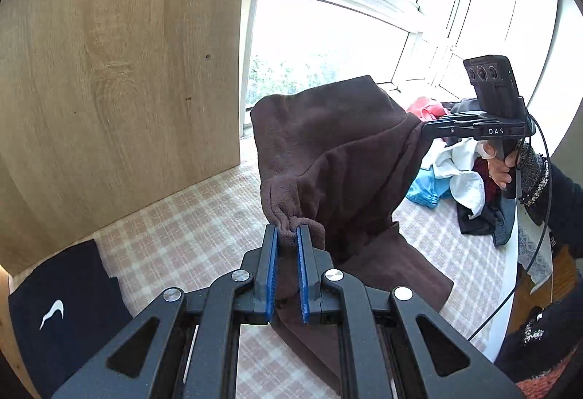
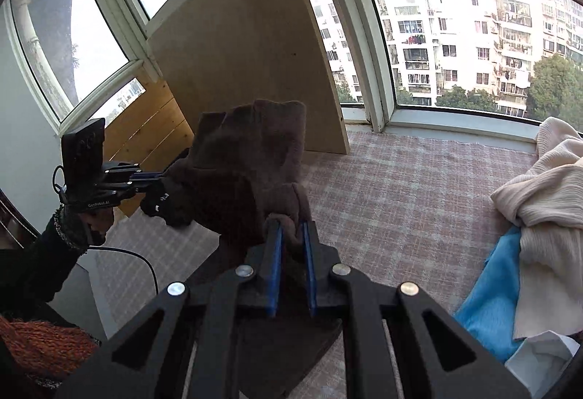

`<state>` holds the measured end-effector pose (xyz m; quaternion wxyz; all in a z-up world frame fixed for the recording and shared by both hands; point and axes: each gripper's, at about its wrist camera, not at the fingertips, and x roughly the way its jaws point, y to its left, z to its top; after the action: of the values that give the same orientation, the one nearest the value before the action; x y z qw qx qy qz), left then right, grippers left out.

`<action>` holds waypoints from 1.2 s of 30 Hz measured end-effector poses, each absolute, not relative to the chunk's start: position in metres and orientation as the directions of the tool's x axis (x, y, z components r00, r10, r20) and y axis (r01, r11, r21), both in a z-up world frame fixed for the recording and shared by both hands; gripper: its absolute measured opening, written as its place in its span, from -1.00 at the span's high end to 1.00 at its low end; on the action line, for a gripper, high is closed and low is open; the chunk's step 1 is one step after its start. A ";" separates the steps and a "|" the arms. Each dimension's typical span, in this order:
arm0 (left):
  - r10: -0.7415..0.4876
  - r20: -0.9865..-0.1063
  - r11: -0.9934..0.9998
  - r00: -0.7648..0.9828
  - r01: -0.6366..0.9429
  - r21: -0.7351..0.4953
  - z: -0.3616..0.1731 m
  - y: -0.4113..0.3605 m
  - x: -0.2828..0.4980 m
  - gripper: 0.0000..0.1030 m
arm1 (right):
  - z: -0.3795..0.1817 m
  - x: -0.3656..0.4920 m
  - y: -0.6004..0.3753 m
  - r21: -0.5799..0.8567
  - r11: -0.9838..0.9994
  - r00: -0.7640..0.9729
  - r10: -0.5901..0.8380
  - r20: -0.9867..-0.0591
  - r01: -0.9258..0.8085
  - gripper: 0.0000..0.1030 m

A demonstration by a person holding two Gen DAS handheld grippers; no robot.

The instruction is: Fold clothes

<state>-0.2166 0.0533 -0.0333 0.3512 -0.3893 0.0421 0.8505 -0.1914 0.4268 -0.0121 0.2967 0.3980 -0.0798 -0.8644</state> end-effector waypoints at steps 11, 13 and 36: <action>0.585 -0.775 -0.733 -0.239 -0.563 -0.381 -0.142 0.060 -0.094 0.92 | -0.127 -0.086 0.420 0.291 -0.879 -0.385 -0.435 -0.814 0.379 0.73; 0.586 -0.783 -0.723 -0.207 -0.571 -0.389 -0.141 0.055 -0.082 0.92 | -0.131 -0.077 0.426 0.264 -0.886 -0.364 -0.406 -0.838 0.380 0.73; 0.558 -0.823 -0.612 -0.106 -0.722 -0.322 -0.144 0.106 -0.095 0.93 | -0.117 -0.125 0.398 0.310 -0.888 -0.405 -0.435 -0.804 0.339 0.37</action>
<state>-0.0950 0.1061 -0.1440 0.4330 -0.5093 0.0806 0.7393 -0.1254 0.3976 -0.1168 0.2312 0.4938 -0.0489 -0.8369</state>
